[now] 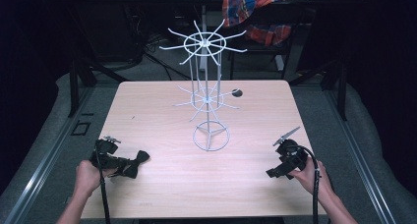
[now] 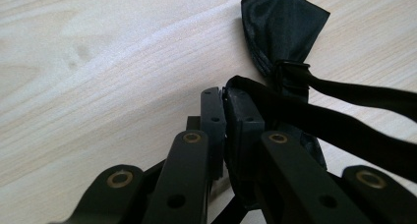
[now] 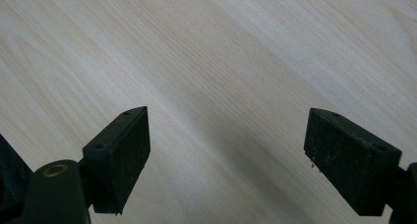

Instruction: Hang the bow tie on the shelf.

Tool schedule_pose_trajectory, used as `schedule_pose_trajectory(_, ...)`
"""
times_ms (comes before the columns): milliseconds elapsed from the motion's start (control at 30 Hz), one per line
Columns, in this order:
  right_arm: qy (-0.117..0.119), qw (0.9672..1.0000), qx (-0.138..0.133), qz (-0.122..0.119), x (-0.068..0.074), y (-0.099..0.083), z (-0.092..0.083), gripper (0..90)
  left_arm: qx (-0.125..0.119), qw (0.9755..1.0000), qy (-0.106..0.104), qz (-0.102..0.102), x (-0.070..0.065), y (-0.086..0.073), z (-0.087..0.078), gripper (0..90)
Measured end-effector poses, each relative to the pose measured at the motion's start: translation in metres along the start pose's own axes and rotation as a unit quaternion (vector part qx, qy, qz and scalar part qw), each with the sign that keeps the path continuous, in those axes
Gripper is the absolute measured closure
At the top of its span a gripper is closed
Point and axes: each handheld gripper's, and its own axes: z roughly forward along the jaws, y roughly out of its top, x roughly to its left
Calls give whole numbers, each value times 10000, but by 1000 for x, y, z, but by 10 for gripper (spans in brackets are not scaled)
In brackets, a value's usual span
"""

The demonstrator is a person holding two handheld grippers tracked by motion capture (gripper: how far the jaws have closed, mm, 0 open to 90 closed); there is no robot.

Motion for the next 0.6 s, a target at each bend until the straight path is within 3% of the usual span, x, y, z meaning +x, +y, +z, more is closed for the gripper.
schedule_pose_trajectory(300, 0, 10000, 58, -18, -1, 0, -1, 173, -362, 9988, 324, -58, -5, -1, -23, 866)
schedule_pose_trajectory(600, -59, 10000, 40, 5, -1, 0, -1, 173, -829, 9943, 669, -66, -16, 0, -47, 868)
